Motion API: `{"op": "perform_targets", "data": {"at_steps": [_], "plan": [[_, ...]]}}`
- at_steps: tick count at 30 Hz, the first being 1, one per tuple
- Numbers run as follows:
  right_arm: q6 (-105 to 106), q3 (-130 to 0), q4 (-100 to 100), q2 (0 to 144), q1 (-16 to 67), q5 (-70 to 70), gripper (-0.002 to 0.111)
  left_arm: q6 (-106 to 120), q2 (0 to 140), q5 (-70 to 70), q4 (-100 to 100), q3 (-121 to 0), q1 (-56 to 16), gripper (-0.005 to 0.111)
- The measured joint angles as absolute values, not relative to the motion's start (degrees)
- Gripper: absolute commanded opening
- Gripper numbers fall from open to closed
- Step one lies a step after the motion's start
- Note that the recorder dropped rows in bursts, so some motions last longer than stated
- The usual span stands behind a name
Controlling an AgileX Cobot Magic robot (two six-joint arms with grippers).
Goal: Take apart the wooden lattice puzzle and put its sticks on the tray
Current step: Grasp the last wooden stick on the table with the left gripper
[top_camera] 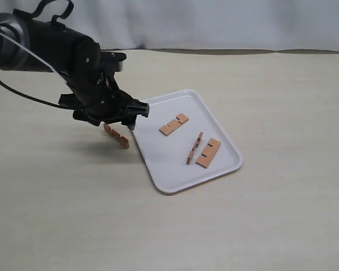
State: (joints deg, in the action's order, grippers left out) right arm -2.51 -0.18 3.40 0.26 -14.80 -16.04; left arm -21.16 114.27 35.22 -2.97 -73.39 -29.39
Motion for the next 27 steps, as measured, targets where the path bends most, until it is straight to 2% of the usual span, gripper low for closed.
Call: {"op": "perform_targets", "data": {"at_steps": [12, 19, 21, 22, 23, 27], "plan": [[-2.5, -0.2, 3.4, 0.3, -14.8, -16.0, 0.006, -26.9, 116.1, 28.0, -5.7, -68.4, -29.4, 0.07], [-2.5, -0.2, 3.4, 0.3, -14.8, -16.0, 0.006, -26.9, 116.7, 26.5, -5.7, -68.4, -29.4, 0.035], [-2.5, -0.2, 3.4, 0.3, -14.8, -16.0, 0.006, -26.9, 117.7, 26.3, -6.0, -68.4, -29.4, 0.022], [-2.5, -0.2, 3.4, 0.3, -14.8, -16.0, 0.006, -26.9, 118.0, 26.3, -6.1, -68.4, -29.4, 0.007], [-2.5, -0.2, 3.4, 0.3, -14.8, -16.0, 0.006, -26.9, 118.5, 26.5, -6.6, -68.4, -29.4, -0.001], [-2.5, -0.2, 3.4, 0.3, -14.8, -16.0, 0.006, -26.9, 116.9, 29.2, -9.0, -68.4, -29.4, 0.0]]}}
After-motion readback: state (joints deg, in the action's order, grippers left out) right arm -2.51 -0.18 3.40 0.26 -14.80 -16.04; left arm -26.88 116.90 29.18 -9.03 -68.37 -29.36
